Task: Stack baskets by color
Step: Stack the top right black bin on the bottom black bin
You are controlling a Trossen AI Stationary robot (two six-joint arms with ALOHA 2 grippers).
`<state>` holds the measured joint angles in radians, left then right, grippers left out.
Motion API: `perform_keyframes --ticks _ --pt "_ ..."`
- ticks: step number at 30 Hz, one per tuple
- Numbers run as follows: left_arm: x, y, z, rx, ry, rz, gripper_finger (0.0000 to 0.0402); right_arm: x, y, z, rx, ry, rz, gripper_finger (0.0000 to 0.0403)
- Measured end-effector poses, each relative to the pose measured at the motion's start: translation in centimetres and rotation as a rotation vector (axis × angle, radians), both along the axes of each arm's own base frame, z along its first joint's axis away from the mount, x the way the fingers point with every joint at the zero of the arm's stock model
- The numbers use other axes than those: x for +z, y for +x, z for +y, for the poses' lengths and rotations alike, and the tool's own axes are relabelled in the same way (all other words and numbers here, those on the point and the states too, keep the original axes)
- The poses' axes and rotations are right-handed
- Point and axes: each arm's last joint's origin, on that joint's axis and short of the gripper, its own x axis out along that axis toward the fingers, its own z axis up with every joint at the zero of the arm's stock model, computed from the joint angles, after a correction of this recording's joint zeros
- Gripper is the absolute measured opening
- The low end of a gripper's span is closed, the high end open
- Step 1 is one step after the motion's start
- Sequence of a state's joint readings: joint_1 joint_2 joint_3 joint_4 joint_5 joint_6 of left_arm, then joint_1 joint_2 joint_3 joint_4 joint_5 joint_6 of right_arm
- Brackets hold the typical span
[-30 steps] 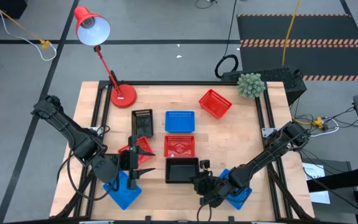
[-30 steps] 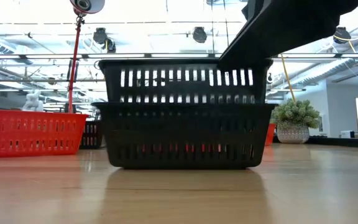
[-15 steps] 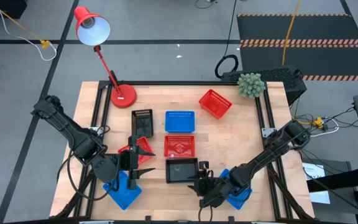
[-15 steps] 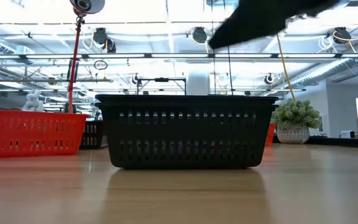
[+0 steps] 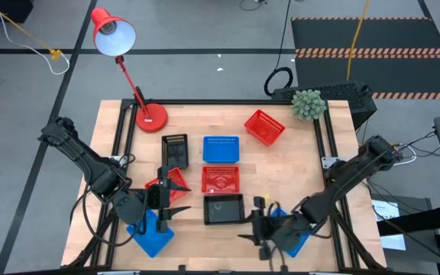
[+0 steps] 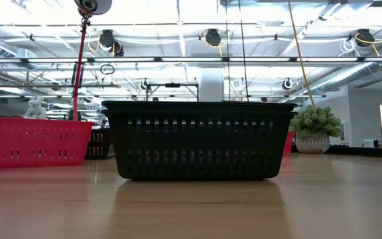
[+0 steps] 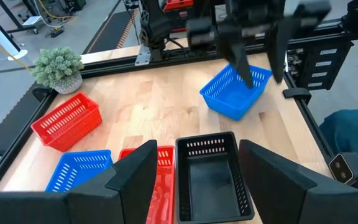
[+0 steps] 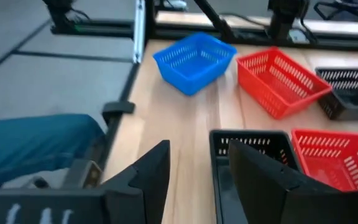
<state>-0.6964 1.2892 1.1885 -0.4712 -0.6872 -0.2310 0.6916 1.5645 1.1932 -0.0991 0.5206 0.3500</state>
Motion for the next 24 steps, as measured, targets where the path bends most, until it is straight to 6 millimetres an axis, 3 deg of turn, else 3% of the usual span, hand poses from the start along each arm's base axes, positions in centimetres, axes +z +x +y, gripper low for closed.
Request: perform_keyframes --ticks 4,8,12,19,24 --pt "0.0 0.0 0.0 -0.003 0.006 0.001 0.023 1.5 -1.5 0.0 0.027 0.011 -0.011 0.0156" --pt "0.0 0.0 0.0 -0.017 0.039 0.003 0.023 1.2 -2.4 -0.1 0.023 0.001 0.042 0.0155" --pt "0.0 0.1 0.2 -0.025 0.073 0.005 0.023 -1.2 -2.6 -0.9 0.002 -0.039 0.111 0.0155" --pt "0.0 0.6 0.9 -0.001 0.089 0.007 0.023 -6.0 -2.1 -4.9 -0.069 0.033 0.299 0.0154" --pt "0.0 0.9 1.3 0.016 0.095 0.009 0.023 -8.9 -2.2 -7.2 -0.123 0.098 0.385 0.0126"
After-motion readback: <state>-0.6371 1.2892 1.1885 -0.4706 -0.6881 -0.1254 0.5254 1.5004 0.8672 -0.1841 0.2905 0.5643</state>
